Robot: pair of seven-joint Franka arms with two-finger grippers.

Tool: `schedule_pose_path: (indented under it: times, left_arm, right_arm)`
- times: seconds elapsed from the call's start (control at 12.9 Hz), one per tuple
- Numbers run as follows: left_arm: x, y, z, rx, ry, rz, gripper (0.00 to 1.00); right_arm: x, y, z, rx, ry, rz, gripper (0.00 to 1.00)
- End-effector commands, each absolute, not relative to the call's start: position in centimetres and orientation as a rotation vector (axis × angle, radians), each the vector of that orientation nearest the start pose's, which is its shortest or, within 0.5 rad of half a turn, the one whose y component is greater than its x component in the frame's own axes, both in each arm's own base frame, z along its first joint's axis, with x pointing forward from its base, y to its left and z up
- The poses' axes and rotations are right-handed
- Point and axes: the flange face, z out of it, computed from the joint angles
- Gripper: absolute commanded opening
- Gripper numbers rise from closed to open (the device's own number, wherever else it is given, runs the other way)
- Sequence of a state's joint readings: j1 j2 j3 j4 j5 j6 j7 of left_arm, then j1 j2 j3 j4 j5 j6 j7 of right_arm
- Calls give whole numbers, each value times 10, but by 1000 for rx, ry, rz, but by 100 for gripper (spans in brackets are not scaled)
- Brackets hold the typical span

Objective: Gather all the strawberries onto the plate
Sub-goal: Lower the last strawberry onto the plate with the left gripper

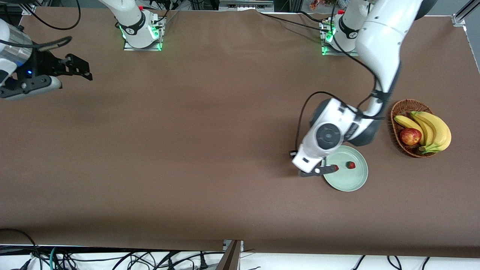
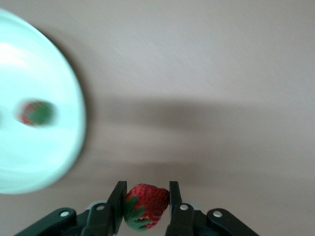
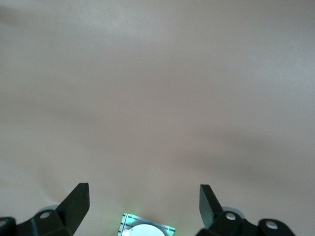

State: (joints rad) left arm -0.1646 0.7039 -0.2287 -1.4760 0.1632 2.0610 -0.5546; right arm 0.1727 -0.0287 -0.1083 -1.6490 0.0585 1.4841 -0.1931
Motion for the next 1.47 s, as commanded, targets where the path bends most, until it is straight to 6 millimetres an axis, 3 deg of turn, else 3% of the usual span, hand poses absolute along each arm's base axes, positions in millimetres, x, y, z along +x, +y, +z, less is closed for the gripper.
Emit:
schedule_pose_path:
  times: [0.0,0.23,0.39,0.46,0.54,0.62,0.7,0.85,0.93,1.08,1.24,1.39]
  left_arm:
    - [670,-203,271,-3096,33,154,30]
    - [678,-163,262,-3095,180,185,32]
    - [682,-106,249,-3107,285,245,39]
    - [680,-95,242,-3114,304,265,53]
    - [680,-97,240,-3114,308,270,100]
    - [680,-96,242,-3113,308,272,100]
    - [680,-98,253,-3114,303,260,100]
    - [670,-113,306,-3083,341,332,100]
    - [666,-121,336,-3067,356,340,100]
    - [656,-116,380,-3026,350,389,100]
    - [659,-109,402,-2931,365,365,100]
    - [662,-128,420,-2826,397,267,100]
  right_arm:
    - [525,49,595,-3083,-443,183,99]
    - [528,48,599,-3104,-441,174,99]
    - [533,51,608,-3110,-454,136,99]
    - [538,52,615,-3109,-458,126,99]
    - [536,51,617,-3102,-448,151,99]
    - [535,52,616,-3099,-450,175,99]
    - [536,51,614,-3103,-464,181,99]
    - [547,52,597,-3130,-472,228,99]
    - [553,52,600,-3143,-473,211,99]
    - [555,50,617,-3159,-457,141,99]
    - [560,51,613,-3157,-442,145,99]
    - [561,51,611,-3169,-368,146,99]
